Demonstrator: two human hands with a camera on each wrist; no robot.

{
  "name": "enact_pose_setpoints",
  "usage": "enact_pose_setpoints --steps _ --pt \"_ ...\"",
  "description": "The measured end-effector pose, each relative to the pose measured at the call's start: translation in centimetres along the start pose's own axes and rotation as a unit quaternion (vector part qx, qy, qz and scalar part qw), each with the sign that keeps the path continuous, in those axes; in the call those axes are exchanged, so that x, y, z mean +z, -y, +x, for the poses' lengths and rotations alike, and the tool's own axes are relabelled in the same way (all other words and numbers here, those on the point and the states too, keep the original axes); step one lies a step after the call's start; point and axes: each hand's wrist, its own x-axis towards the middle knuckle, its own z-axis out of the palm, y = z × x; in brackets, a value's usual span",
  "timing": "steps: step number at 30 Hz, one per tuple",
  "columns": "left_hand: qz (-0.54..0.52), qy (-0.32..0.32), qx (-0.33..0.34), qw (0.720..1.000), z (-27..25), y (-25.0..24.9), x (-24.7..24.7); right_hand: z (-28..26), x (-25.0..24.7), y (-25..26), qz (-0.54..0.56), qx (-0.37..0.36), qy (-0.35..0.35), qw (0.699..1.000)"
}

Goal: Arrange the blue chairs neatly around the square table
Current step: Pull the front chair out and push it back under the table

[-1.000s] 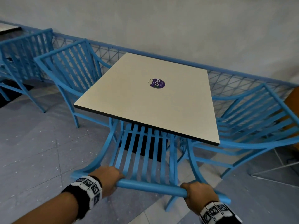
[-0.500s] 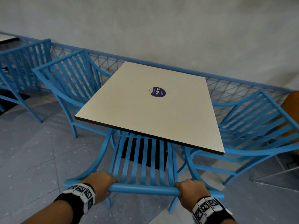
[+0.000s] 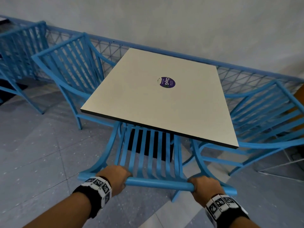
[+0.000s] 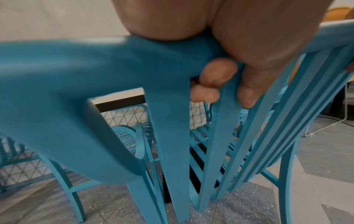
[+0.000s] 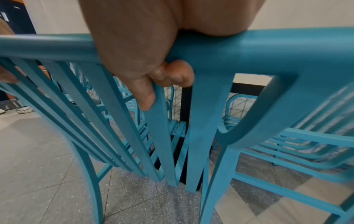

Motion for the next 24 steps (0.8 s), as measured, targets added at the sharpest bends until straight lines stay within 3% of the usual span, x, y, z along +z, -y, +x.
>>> enact_pose_setpoints --steps 24 --pt "0.026 0.003 0.011 1.0 -0.5 2.4 0.0 -0.9 1.3 3.1 0.019 0.034 0.002 0.999"
